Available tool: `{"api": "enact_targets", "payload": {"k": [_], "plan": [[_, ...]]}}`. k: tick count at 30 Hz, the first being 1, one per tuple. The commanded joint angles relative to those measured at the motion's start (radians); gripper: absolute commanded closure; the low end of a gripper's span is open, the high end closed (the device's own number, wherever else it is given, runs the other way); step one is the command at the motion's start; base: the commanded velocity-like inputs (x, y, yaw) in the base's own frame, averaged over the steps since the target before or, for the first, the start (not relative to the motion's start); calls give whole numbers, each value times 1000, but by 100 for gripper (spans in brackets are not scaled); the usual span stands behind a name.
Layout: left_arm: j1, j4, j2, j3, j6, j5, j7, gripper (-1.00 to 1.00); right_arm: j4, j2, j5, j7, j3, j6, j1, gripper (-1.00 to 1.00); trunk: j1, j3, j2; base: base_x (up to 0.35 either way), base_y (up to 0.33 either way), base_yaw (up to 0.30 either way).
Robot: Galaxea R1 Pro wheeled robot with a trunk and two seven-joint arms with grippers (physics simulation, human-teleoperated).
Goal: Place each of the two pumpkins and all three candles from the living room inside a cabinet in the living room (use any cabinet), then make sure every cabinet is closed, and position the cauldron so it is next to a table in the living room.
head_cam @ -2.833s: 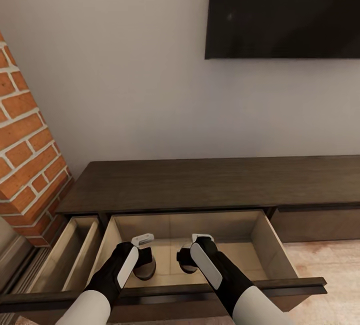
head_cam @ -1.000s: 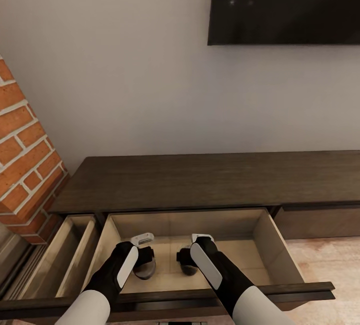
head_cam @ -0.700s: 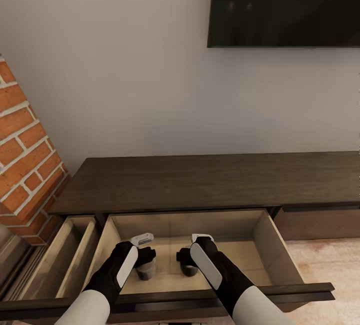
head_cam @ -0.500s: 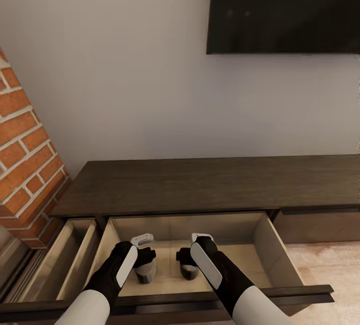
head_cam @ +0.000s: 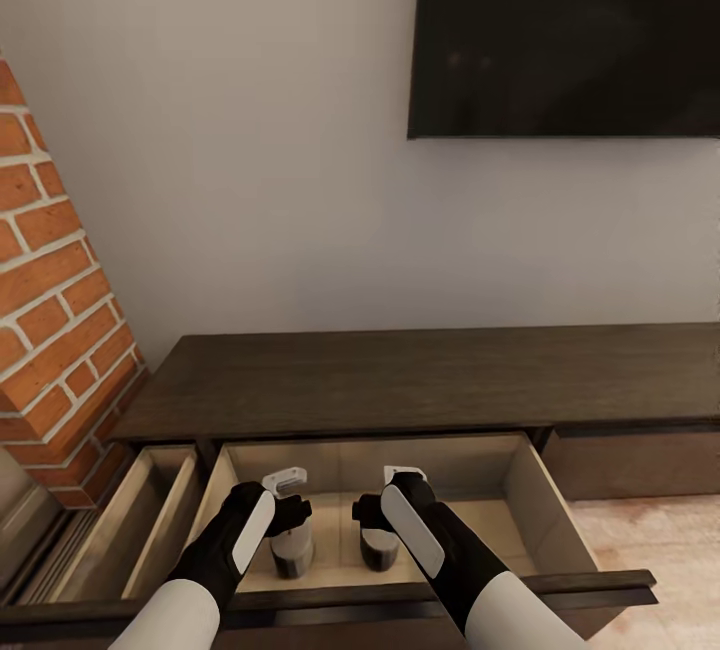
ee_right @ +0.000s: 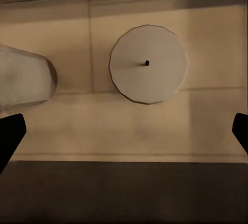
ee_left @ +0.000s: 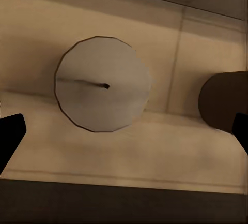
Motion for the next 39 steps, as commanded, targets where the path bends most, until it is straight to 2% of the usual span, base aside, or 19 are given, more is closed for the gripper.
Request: {"api": "enact_targets", "payload": {"k": [1, 23, 35, 39], "plan": [[0, 0, 0, 0, 0, 0, 0, -100, 0, 0, 0, 0, -1, 0, 0, -100, 0, 4, 0, -38, 0, 0], [0, 0, 0, 0, 0, -1, 0, -100, -2, 0, -1, 0, -1, -1, 0, -100, -10, 89, 5, -90, 0, 0], [0, 0, 0, 0, 0, -1, 0, -100, -2, 0, 0, 0, -1, -1, 0, -100, -16, 135, 8, -15, 0, 0], [0, 0, 0, 0, 0, -1, 0, -100, -2, 0, 0, 0, -1, -1, 0, -100, -31, 148, 36, 0, 0, 0]]}}
